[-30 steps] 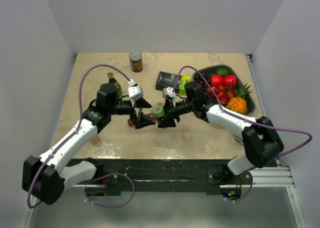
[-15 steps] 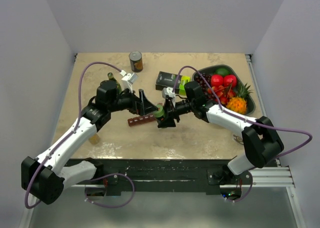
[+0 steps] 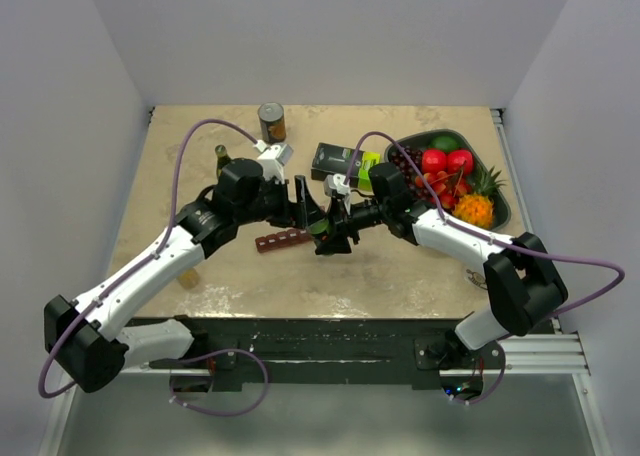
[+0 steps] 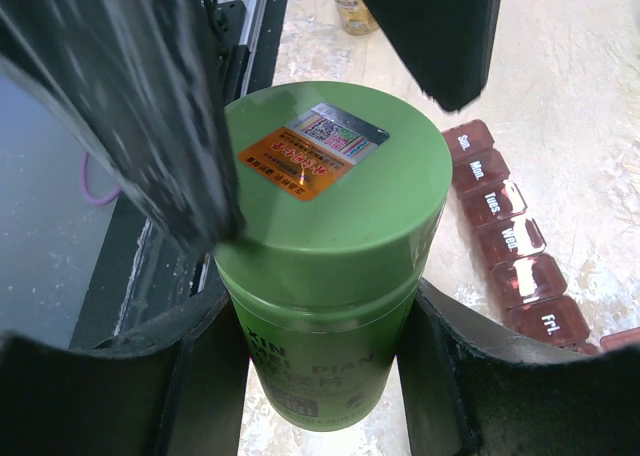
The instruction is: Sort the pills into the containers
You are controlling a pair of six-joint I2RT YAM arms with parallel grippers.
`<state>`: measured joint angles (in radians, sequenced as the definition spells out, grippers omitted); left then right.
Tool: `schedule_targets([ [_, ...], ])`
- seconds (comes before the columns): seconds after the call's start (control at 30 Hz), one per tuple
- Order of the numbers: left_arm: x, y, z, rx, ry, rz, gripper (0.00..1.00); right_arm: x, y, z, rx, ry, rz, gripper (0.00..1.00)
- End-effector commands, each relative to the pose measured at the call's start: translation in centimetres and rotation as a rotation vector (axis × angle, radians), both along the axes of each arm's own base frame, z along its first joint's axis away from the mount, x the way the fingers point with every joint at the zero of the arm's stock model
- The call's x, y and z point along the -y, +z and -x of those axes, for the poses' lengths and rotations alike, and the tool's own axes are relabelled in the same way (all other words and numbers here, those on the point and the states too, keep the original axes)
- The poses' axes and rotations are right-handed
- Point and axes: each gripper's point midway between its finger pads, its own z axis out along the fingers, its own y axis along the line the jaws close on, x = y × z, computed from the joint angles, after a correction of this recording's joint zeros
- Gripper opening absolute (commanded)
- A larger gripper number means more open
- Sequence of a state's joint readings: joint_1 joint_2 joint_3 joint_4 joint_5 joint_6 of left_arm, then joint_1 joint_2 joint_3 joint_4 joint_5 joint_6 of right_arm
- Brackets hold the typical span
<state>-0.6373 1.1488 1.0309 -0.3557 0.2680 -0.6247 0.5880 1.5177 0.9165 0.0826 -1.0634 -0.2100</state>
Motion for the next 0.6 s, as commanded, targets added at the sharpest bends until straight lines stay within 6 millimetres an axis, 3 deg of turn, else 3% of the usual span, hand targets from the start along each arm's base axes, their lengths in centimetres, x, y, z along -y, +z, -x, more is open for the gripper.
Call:
schedule_targets([
  [0.0, 0.5, 1.1, -0.8, 0.043, 0.015, -0.041, 0.81, -0.6, 2.9, -1.1, 0.088, -0.003, -0.055, 0.0],
  [0.2, 1.1, 1.0, -0.6, 0.054, -0.013, -0.084, 0.69, -0.6, 2.9, -1.2, 0.09, -0.008, -0.053, 0.0],
  [0.3, 1.1, 0.8, -0.4, 0.058, -0.026, -0.117, 0.57, -0.6, 2.8, -1.2, 0.089, -0.009, -0.051, 0.0],
  [0.57, 0.3, -0.7, 0.0, 0.059, -0.071, -0.226, 0.46, -0.6, 2.9, -1.3, 0.089, -0.01, -0.052, 0.0],
])
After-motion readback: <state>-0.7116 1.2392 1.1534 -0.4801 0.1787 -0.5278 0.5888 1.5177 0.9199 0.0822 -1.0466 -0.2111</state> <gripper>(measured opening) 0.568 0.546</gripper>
